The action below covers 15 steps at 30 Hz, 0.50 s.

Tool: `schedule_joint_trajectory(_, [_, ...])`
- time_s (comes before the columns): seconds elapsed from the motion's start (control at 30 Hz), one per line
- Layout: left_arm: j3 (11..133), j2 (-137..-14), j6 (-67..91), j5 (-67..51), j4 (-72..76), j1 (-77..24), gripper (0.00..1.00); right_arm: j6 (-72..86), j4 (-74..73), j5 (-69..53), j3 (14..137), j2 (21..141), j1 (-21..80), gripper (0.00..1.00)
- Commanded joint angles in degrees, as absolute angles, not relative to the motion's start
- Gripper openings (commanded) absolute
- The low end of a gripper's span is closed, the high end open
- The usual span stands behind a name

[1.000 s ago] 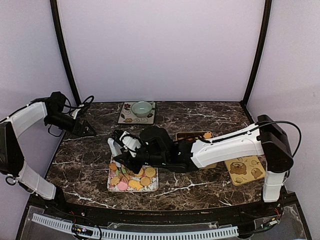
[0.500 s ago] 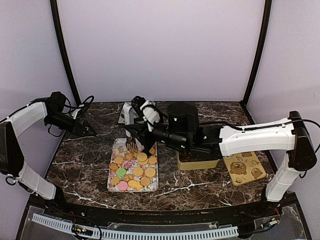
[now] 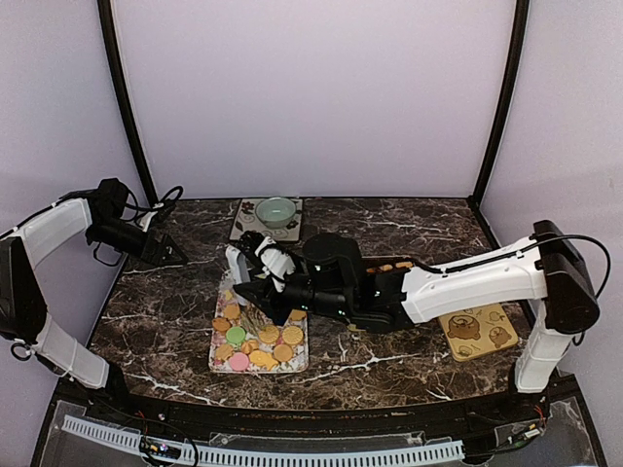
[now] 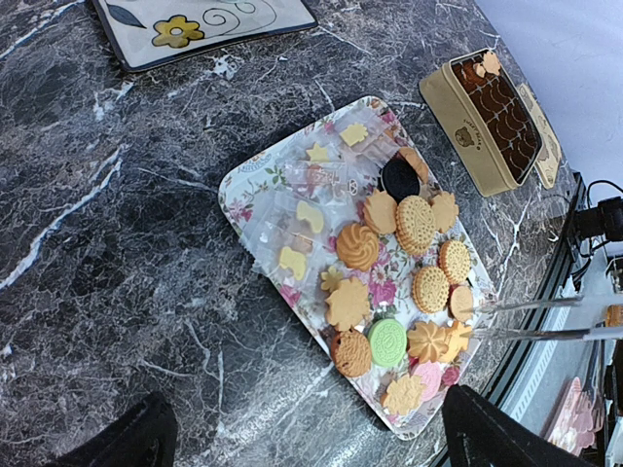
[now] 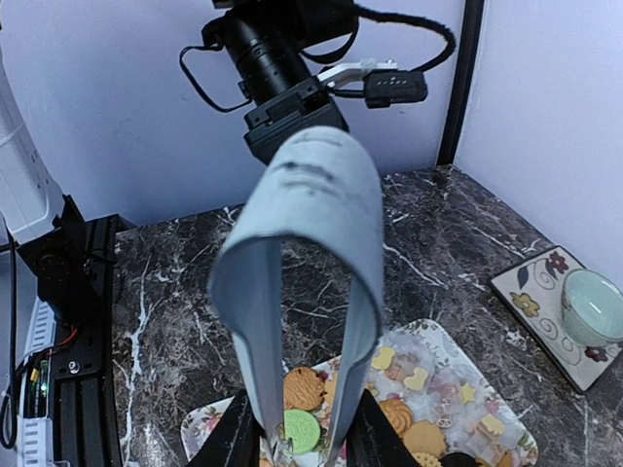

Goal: Pack the cookies
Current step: Pick up the fake cookies from the plate.

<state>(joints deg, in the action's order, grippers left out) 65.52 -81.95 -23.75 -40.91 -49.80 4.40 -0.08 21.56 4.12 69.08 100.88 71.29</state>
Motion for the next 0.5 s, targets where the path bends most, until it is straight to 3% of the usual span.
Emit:
schedule_joint_trajectory(0.0, [65.62,-81.30,-24.33,-41.19,-51.15,4.83,0.98,1.31,26.94,1.32,72.53,105.14,73.25,0.29])
schedule_joint_trajectory(0.47, [65.52,-81.12,-24.80,-40.87,-51.47,4.79,0.98,0.80,30.68,1.58,71.36,108.63,74.30,0.33])
